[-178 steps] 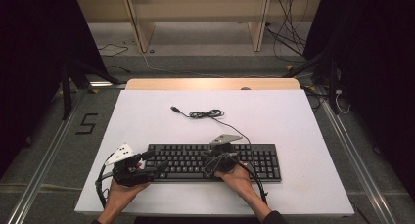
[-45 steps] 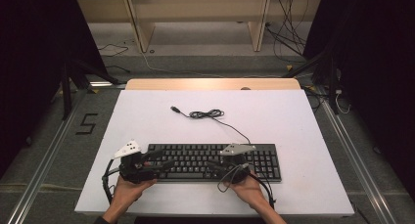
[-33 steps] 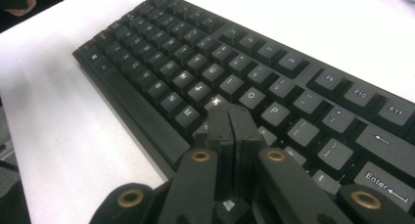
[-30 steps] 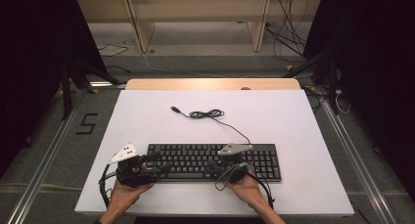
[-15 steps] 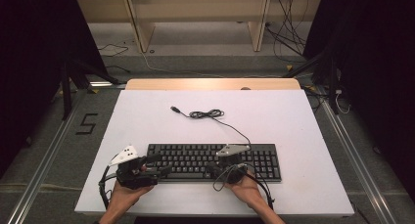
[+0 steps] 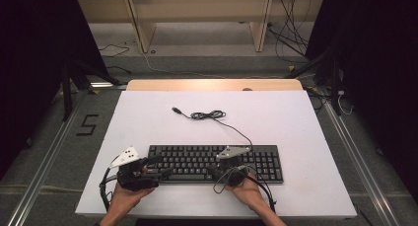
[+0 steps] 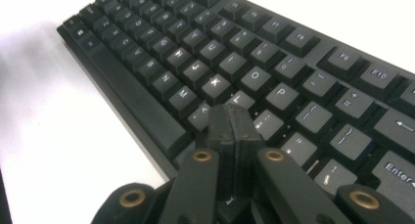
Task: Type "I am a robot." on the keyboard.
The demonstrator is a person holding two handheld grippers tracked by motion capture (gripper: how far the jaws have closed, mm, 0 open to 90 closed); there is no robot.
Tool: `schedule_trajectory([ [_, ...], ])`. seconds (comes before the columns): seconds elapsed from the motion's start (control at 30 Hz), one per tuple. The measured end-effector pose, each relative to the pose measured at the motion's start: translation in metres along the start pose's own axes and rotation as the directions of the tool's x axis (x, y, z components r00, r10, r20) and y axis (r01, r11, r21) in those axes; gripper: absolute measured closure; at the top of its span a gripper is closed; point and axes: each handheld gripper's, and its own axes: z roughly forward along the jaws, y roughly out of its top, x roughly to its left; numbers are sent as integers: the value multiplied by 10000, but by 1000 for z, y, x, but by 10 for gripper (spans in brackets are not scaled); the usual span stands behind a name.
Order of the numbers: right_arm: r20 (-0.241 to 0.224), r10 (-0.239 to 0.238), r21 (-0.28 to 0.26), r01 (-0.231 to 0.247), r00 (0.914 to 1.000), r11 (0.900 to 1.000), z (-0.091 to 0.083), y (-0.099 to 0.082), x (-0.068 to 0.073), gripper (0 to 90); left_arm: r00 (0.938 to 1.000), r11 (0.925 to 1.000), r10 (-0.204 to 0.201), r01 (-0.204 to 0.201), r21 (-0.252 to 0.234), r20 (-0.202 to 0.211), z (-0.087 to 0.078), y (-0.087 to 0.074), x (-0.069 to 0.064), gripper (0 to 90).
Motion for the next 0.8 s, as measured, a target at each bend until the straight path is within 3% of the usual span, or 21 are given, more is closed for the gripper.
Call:
schedule_trajectory([
  [0.2, 174, -268, -56, 269, 9995, 9996, 2, -2, 3, 900, 10000, 10000, -10, 10, 4, -10, 0, 0, 0, 264],
  [0.43, 70, 6, -78, -5, 10000, 10000, 1, -1, 1, 898, 10000, 10000, -8, 8, 27, -25, 1, 0, 0, 264],
  [0.8, -284, 214, -887, -238, 9994, 9958, -14, 2, -3, 803, 10000, 10000, 2, -2, 17, -11, 0, 0, 0, 263],
])
